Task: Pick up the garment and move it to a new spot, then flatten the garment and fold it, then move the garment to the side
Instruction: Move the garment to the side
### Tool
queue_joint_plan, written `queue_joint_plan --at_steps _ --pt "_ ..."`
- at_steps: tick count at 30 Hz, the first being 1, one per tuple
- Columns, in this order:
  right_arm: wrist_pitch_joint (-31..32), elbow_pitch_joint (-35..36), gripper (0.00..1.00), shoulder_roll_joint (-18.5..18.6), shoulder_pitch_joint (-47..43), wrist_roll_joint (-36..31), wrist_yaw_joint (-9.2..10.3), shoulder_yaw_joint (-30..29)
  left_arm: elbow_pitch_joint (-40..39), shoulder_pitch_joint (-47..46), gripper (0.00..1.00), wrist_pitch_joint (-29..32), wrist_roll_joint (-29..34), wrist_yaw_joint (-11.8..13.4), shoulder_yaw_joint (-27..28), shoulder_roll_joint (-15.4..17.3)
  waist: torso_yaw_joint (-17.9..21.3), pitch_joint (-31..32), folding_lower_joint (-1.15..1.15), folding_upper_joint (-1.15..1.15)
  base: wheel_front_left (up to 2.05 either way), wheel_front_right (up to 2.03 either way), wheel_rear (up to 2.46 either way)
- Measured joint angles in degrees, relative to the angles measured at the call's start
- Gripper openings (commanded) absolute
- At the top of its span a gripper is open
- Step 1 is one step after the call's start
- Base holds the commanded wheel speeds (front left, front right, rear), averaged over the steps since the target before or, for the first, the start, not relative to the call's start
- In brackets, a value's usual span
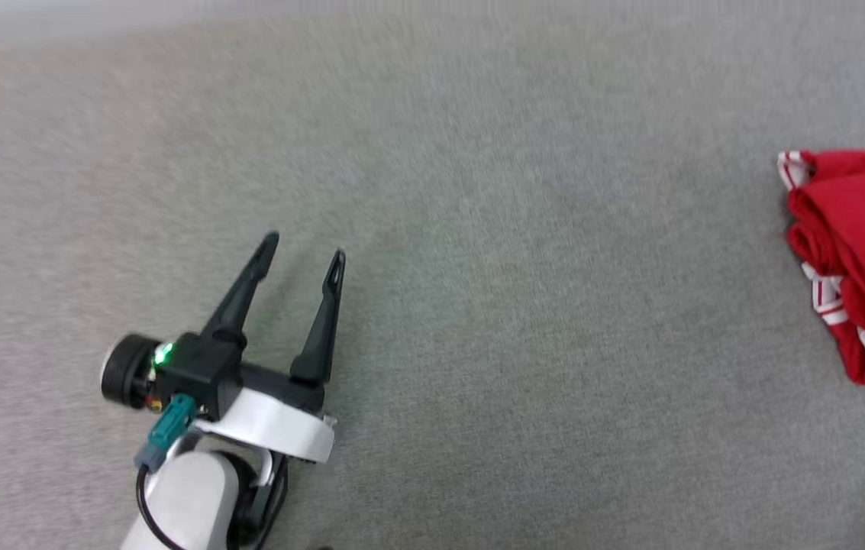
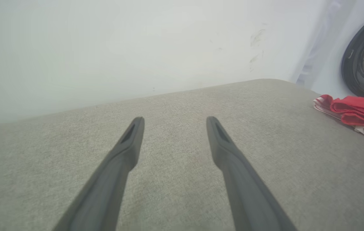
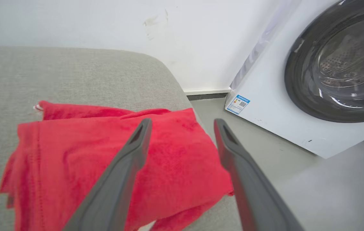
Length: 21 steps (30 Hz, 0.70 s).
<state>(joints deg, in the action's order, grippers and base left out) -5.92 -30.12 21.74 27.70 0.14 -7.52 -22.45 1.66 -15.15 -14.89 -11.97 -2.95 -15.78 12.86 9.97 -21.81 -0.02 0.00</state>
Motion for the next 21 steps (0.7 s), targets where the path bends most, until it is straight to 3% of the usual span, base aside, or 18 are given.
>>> queue_joint_plan --at_steps 7,14,21 --pt "-2.4 6.0 1.0 -7.4 -9.7 2.0 0.0 2.0 1.9 5.0 1.0 -0.1 -0.9 1.0 1.9 -1.8 -2.2 7.3 0.0 0.0 0.0 0.0 0.0" --pt "-1.6 17.8 1.0 -15.8 -19.7 1.5 0.0 4.6 4.1 8.1 1.0 -0.1 -0.8 1.2 3.5 -3.2 -5.1 12.3 0.0 0.0 0.0 0.0 0.0" --pt "2.3 28.3 1.0 -18.7 -27.8 4.5 0.01 9.7 6.3 11.0 1.0 -0.1 -0.8 1.5 6.5 -4.1 -7.8 16.6 0.0 0.0 0.0 0.0 0.0"
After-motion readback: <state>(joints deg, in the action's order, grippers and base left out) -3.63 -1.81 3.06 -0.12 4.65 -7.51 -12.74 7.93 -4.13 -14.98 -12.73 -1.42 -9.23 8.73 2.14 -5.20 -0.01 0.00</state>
